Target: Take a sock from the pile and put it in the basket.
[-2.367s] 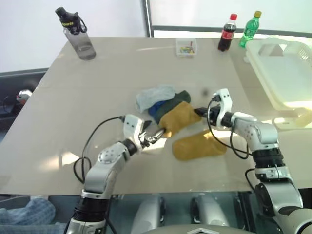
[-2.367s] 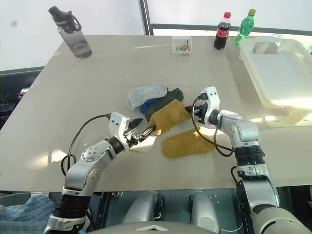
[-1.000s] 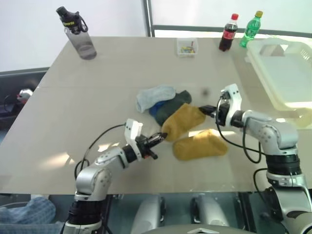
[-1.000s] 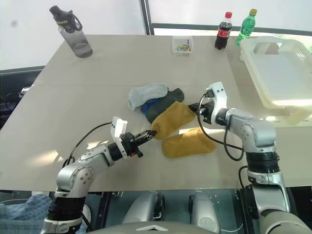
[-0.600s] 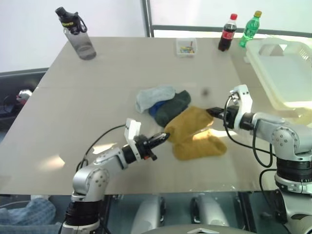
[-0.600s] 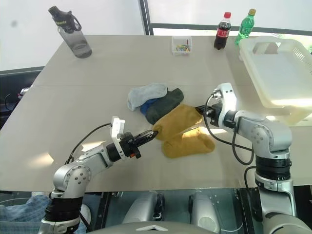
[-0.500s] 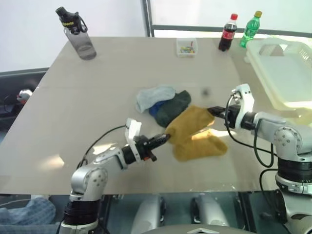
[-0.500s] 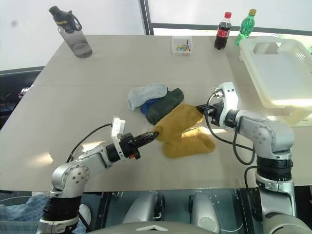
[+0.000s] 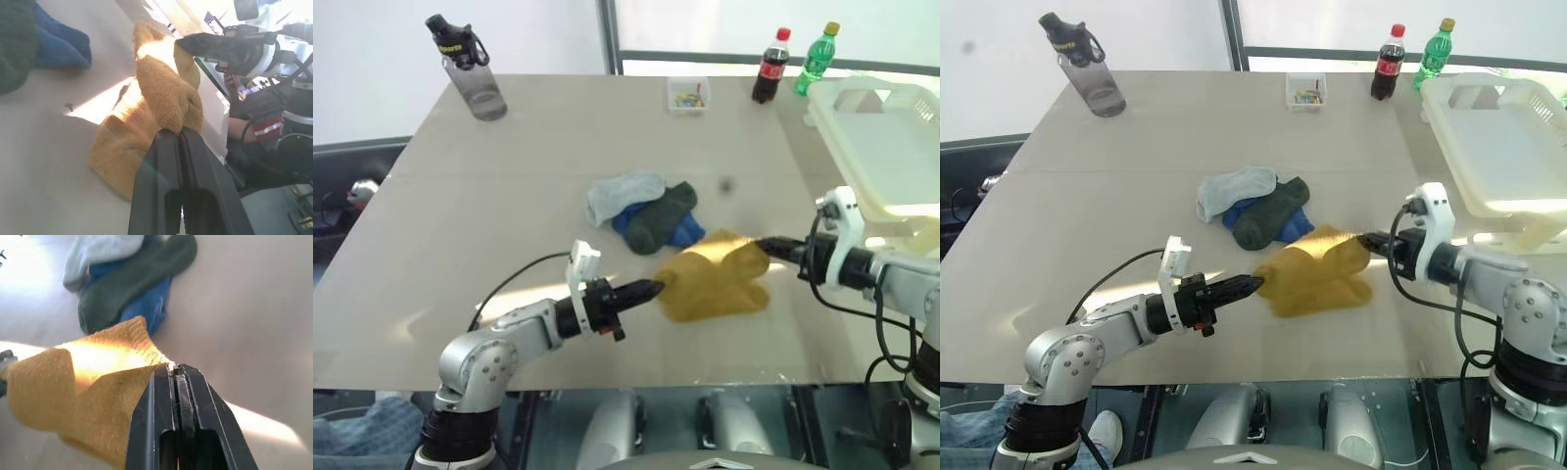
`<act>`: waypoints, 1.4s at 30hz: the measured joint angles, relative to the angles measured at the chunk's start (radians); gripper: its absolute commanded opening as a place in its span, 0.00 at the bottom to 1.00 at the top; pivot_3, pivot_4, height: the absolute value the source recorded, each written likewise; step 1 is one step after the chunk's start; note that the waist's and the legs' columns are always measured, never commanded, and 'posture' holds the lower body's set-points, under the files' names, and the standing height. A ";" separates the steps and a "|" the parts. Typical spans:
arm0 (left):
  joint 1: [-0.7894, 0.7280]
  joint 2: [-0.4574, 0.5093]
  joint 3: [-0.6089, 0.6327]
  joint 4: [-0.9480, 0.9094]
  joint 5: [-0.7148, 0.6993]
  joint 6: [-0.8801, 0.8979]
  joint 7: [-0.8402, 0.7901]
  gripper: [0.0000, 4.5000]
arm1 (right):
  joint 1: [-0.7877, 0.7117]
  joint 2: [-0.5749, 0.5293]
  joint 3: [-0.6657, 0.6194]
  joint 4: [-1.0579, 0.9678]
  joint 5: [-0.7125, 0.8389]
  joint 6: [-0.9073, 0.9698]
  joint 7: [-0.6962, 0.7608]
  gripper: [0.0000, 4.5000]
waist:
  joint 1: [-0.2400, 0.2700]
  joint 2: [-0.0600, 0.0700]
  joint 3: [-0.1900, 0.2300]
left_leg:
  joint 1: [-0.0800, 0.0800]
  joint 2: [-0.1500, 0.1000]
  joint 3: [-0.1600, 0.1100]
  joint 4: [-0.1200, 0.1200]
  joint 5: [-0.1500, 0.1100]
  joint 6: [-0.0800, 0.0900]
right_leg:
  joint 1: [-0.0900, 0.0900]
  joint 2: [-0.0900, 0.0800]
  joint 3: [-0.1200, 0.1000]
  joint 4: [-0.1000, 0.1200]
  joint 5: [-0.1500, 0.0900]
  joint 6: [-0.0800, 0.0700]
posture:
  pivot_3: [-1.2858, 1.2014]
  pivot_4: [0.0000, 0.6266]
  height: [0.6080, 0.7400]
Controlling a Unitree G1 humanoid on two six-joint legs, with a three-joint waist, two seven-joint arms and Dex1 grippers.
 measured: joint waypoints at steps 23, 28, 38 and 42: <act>-0.056 -0.010 -0.133 0.081 0.191 -0.049 -0.013 0.02 | 0.099 -0.012 0.003 -0.047 -0.020 0.018 -0.046 0.00 | 0.002 0.000 0.000 | 0.000 0.000 0.000 0.000 -0.001 0.001 | 0.000 0.001 0.000 0.000 0.000 0.000 | 0.52 0.24 1.00; -0.059 -0.011 -0.133 0.089 0.196 -0.051 -0.016 0.02 | 0.098 -0.034 0.031 -0.025 -0.031 -0.016 -0.039 0.00 | 0.002 0.000 0.000 | 0.000 0.000 0.000 0.000 0.000 0.001 | 0.000 0.001 0.000 0.000 0.000 0.000 | 0.52 0.24 1.00; -0.065 -0.003 -0.145 0.105 0.252 -0.095 -0.039 0.00 | 0.137 -0.090 0.077 -0.023 -0.035 -0.074 -0.003 0.32 | 0.004 0.000 0.000 | 0.000 0.000 0.000 0.000 0.000 0.001 | 0.000 0.001 0.000 0.000 0.000 0.000 | 0.52 0.24 1.00; -0.084 -0.003 -0.143 0.141 0.298 -0.128 -0.036 0.28 | 0.174 -0.093 0.115 -0.024 -0.092 -0.257 0.040 0.43 | 0.004 0.000 0.000 | 0.000 0.000 0.000 0.000 -0.001 0.001 | 0.000 0.001 0.000 0.000 0.000 0.000 | 0.52 0.24 1.00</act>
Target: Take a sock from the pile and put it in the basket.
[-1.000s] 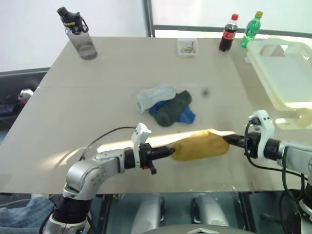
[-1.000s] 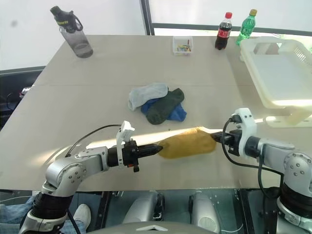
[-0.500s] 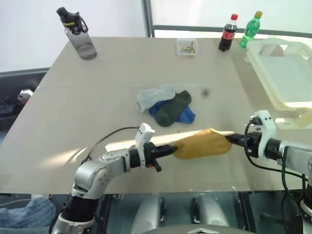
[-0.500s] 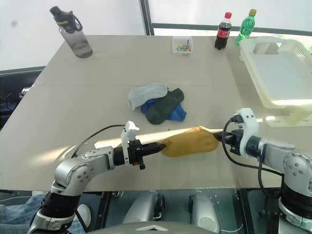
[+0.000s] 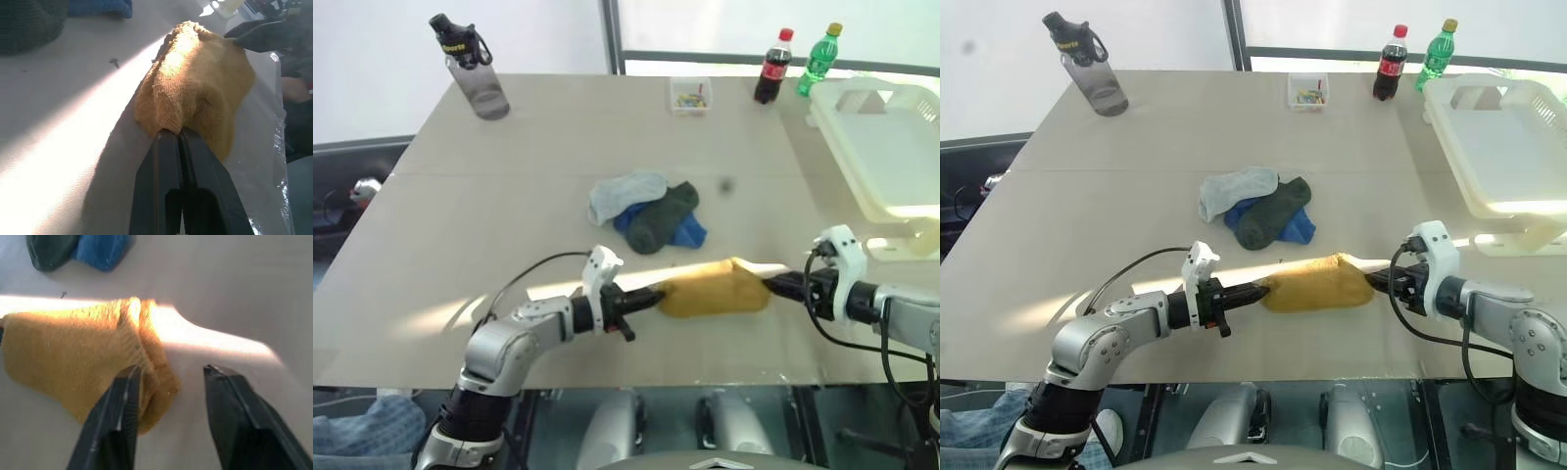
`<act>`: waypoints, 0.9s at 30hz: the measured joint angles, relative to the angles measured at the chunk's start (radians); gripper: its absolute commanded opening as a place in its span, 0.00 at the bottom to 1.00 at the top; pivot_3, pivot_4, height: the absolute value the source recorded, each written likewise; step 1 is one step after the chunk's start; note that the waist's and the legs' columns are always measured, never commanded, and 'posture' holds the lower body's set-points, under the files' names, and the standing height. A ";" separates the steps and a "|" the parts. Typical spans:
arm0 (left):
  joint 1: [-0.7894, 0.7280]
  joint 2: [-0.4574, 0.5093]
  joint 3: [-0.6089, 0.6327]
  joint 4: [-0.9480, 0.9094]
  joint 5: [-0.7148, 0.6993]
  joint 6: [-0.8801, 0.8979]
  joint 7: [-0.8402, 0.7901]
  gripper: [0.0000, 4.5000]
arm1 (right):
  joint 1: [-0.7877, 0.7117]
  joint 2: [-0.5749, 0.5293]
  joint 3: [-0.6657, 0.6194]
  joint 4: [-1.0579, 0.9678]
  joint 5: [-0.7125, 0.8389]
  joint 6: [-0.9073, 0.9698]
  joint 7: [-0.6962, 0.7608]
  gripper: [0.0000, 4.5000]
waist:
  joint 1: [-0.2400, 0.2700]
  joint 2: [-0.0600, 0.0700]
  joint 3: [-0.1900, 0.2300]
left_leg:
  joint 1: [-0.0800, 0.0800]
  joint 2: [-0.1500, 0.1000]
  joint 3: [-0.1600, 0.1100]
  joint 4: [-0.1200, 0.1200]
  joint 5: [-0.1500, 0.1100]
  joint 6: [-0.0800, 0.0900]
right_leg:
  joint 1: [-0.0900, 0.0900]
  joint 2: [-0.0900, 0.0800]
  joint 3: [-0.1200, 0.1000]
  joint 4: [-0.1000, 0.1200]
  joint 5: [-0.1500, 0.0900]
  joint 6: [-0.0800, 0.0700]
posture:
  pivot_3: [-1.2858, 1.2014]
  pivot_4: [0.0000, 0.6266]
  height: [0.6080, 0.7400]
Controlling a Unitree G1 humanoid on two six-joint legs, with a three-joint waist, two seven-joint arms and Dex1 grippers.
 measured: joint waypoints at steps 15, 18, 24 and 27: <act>0.011 -0.032 0.008 -0.003 0.016 -0.060 -0.002 0.78 | 0.182 -0.027 0.315 0.030 -0.368 -0.768 0.256 0.43 | -0.001 -0.001 0.000 | 0.004 0.001 -0.001 0.003 0.001 -0.001 | 0.005 0.000 -0.001 0.000 0.000 0.000 | 0.52 0.24 1.00; 0.044 -0.058 0.030 -0.005 0.021 -0.102 0.016 0.78 | 0.202 -0.002 0.321 0.081 -0.386 -0.797 0.255 0.43 | 0.002 -0.001 0.000 | 0.004 0.001 -0.002 0.003 0.001 -0.002 | 0.005 0.000 -0.001 0.000 0.000 0.000 | 0.52 0.24 1.00; 0.062 -0.091 0.106 -0.019 -0.075 -0.004 0.078 0.78 | 0.219 -0.032 0.351 0.154 -0.462 -0.839 0.261 0.43 | 0.005 0.000 -0.001 | 0.005 0.001 -0.004 0.005 0.001 -0.001 | 0.007 -0.001 -0.003 0.000 0.000 0.000 | 0.52 0.24 1.00; 0.033 -0.141 0.173 0.001 -0.205 0.159 0.147 0.78 | 0.219 -0.040 0.355 0.154 -0.475 -0.837 0.267 0.43 | 0.013 -0.001 -0.002 | 0.005 0.001 -0.005 0.006 0.001 -0.001 | 0.008 -0.001 -0.005 0.000 0.000 0.000 | 0.52 0.24 1.00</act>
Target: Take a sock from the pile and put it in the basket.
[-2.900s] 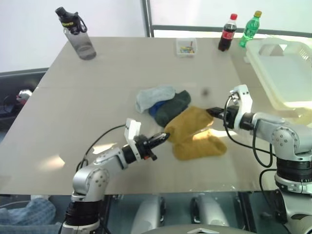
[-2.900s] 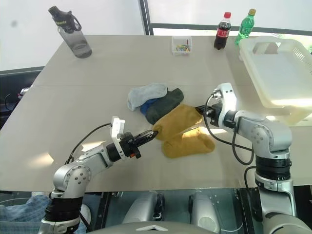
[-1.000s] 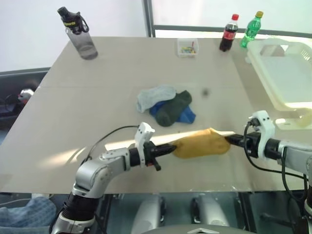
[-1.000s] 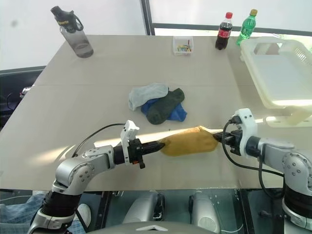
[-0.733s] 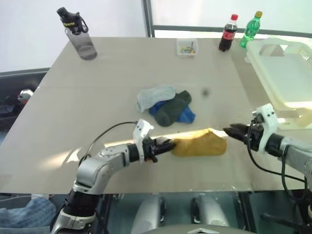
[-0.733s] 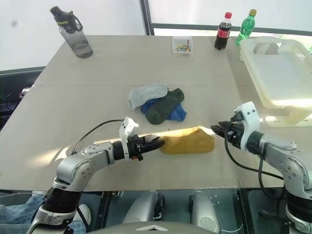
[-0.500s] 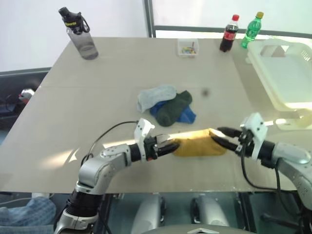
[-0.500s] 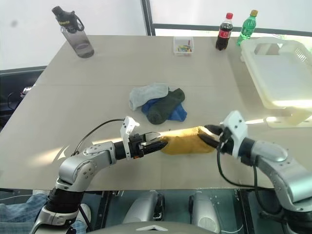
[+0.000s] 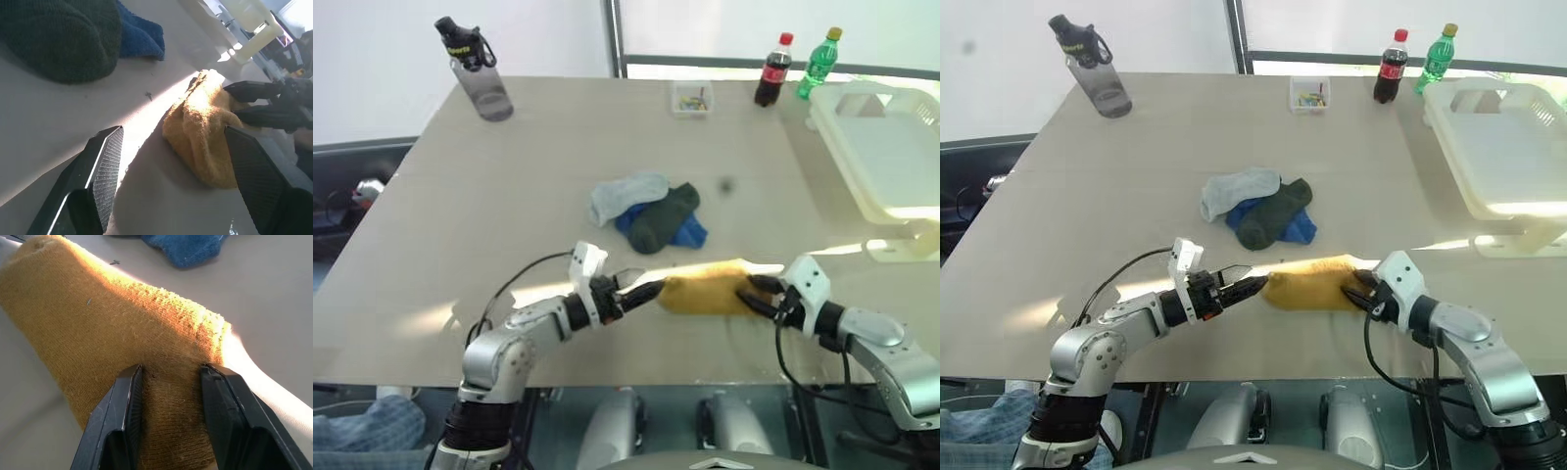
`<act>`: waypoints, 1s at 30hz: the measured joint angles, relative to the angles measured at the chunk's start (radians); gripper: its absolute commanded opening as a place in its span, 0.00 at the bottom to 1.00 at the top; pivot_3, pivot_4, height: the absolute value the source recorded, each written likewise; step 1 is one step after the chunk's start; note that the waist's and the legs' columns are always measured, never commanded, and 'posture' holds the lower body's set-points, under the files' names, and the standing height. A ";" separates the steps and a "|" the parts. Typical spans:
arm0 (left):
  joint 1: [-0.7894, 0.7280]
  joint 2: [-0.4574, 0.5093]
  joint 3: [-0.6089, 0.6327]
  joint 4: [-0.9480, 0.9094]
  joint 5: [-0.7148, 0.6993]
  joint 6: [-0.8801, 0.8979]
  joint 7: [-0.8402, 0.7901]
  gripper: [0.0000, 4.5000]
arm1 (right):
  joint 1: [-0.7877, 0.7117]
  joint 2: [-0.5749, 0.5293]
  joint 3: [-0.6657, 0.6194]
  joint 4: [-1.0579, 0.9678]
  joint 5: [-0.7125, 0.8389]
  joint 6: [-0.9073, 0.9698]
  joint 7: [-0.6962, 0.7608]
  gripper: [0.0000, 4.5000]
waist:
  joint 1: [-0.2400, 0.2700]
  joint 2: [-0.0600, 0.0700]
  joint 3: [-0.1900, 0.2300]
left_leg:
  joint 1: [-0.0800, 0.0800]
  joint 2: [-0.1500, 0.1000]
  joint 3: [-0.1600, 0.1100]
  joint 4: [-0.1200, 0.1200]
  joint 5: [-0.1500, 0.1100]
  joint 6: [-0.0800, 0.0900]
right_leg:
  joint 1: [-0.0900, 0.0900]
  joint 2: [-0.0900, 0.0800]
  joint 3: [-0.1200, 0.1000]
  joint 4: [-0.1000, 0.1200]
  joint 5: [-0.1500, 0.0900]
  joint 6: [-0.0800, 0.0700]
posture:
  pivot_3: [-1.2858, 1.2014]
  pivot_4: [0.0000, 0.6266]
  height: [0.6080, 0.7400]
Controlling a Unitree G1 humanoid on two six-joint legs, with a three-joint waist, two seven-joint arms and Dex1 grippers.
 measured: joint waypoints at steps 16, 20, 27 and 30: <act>-0.193 -0.115 0.064 0.195 -0.186 0.370 0.141 0.78 | -0.027 0.025 0.043 -0.001 -0.037 0.021 -0.011 0.43 | 0.004 -0.005 -0.011 | 0.000 0.000 -0.001 0.001 0.000 0.000 | 0.000 0.001 0.000 0.001 0.000 0.000 | 0.52 0.24 1.00; -0.265 -0.140 0.054 0.173 -0.174 0.491 0.239 0.78 | -0.030 0.024 0.045 -0.001 -0.046 0.021 -0.010 0.43 | 0.005 -0.006 -0.013 | 0.000 -0.001 -0.001 0.001 0.000 0.000 | 0.001 0.001 0.000 0.000 0.000 0.000 | 0.52 0.24 1.00; -0.290 -0.166 0.101 0.088 -0.168 0.603 0.351 0.78 | -0.030 0.026 0.050 -0.002 -0.055 0.019 -0.010 0.43 | 0.002 -0.006 -0.012 | 0.000 0.000 -0.001 0.001 0.000 -0.001 | 0.000 0.001 0.000 0.000 0.000 0.000 | 0.52 0.24 1.00; -0.275 -0.116 0.107 0.041 -0.198 0.617 0.384 0.78 | -0.035 0.032 0.060 -0.002 -0.060 0.020 -0.010 0.43 | 0.000 -0.006 -0.012 | 0.000 0.000 -0.001 0.001 0.000 -0.001 | 0.000 0.001 0.000 0.001 0.000 0.000 | 0.52 0.24 1.00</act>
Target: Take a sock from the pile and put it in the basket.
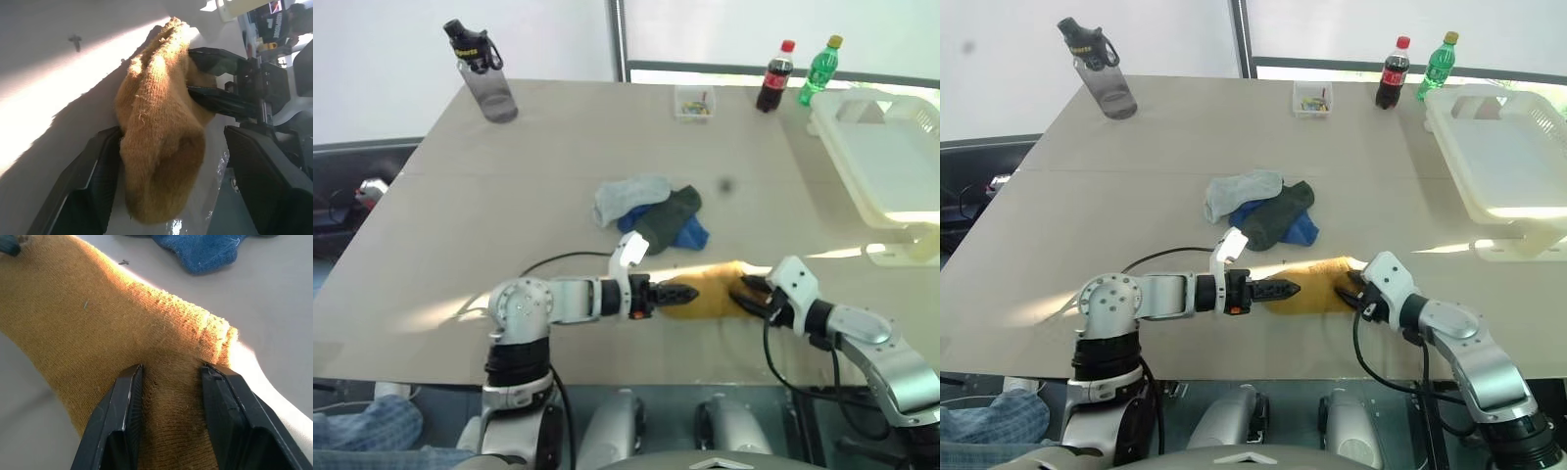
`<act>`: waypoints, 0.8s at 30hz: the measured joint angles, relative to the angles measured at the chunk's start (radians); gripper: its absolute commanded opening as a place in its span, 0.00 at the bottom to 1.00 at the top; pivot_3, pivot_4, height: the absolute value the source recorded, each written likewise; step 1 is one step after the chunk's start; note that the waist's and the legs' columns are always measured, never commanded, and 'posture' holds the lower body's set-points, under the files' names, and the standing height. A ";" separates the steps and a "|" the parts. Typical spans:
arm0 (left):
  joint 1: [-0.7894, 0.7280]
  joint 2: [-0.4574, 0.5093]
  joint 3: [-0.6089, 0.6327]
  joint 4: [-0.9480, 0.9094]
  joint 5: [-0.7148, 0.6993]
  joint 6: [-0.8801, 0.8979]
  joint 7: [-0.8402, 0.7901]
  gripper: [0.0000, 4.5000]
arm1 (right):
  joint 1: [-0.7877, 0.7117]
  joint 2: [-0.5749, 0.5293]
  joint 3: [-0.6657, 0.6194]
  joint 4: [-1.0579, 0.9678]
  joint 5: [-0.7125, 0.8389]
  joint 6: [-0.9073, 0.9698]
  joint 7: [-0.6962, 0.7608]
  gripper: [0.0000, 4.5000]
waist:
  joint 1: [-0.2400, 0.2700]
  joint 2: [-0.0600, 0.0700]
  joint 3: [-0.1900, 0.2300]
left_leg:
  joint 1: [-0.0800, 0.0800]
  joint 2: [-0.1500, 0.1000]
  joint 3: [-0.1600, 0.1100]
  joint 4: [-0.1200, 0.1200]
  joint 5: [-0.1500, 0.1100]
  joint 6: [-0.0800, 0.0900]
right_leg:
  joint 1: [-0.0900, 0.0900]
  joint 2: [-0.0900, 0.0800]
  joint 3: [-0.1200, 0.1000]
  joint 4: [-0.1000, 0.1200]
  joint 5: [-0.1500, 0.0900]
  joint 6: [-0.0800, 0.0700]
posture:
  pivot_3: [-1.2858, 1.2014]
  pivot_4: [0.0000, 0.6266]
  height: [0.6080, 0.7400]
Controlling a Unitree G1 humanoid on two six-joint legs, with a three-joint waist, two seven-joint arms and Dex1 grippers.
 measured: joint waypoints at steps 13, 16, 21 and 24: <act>0.032 -0.040 0.033 0.032 -0.136 -0.003 0.133 0.78 | -0.035 0.025 0.023 0.020 -0.017 0.001 0.004 0.43 | 0.004 -0.001 -0.001 | 0.001 0.000 0.000 0.000 0.000 0.000 | 0.000 -0.001 0.000 0.000 0.000 0.000 | 0.52 0.24 1.00; 0.031 -0.107 0.037 0.054 -0.135 -0.004 0.148 0.78 | -0.034 0.025 0.022 0.021 -0.019 0.000 0.005 0.43 | 0.004 -0.001 -0.002 | 0.000 0.000 0.000 0.000 0.000 0.000 | 0.000 -0.001 0.000 0.000 0.000 0.000 | 0.52 0.24 1.00; 0.040 -0.141 0.037 0.065 -0.155 -0.006 0.090 0.78 | -0.034 0.025 0.023 0.021 -0.020 0.002 0.005 0.43 | 0.003 -0.001 -0.001 | 0.000 0.000 0.000 0.000 0.000 0.000 | 0.000 0.000 0.000 0.000 0.000 0.000 | 0.52 0.24 1.00; 0.046 -0.147 0.039 0.065 -0.178 -0.033 0.039 0.78 | -0.037 0.025 0.027 0.023 -0.023 0.002 0.005 0.43 | 0.003 -0.001 -0.001 | 0.000 0.000 0.000 0.000 0.000 0.000 | 0.000 -0.001 0.000 -0.001 0.000 0.000 | 0.52 0.24 1.00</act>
